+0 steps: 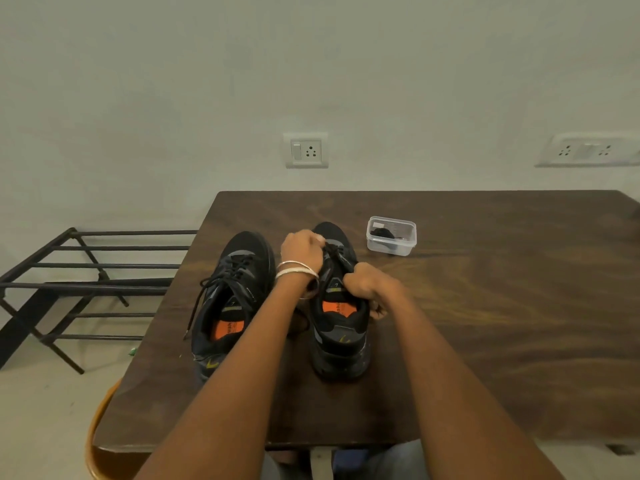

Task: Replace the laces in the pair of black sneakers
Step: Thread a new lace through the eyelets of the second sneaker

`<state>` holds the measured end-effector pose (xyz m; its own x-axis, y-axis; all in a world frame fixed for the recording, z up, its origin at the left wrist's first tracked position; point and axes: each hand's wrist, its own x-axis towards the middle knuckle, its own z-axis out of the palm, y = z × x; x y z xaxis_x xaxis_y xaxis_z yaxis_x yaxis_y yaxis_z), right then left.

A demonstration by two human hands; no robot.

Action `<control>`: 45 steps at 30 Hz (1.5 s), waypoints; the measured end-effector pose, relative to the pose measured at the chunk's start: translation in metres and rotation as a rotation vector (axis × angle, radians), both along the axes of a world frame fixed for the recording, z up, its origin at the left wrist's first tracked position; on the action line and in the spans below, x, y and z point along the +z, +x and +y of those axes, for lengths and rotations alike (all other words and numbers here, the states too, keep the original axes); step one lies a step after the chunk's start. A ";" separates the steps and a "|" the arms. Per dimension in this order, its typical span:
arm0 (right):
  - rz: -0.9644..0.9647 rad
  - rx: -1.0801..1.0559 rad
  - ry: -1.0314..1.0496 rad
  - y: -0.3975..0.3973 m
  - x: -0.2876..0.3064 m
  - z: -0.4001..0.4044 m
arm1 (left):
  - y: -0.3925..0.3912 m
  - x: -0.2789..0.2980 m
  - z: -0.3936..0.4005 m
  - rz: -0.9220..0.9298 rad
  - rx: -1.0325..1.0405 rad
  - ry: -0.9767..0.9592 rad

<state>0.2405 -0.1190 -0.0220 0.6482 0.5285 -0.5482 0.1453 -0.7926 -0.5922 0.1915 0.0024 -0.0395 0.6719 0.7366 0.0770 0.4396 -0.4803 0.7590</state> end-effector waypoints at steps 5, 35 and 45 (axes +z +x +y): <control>-0.027 0.019 0.014 -0.002 0.000 0.000 | -0.011 0.041 0.007 -0.801 0.250 -0.939; -0.053 0.057 -0.032 -0.002 0.005 0.002 | -0.003 0.007 0.018 -0.230 0.194 -0.594; -0.074 0.057 -0.045 -0.003 0.005 0.002 | -0.010 0.002 0.004 0.259 -0.076 0.213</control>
<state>0.2378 -0.1167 -0.0168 0.6572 0.5417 -0.5241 0.2331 -0.8073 -0.5421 0.1816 0.0066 -0.0374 0.7414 0.6697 0.0433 0.5617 -0.6545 0.5061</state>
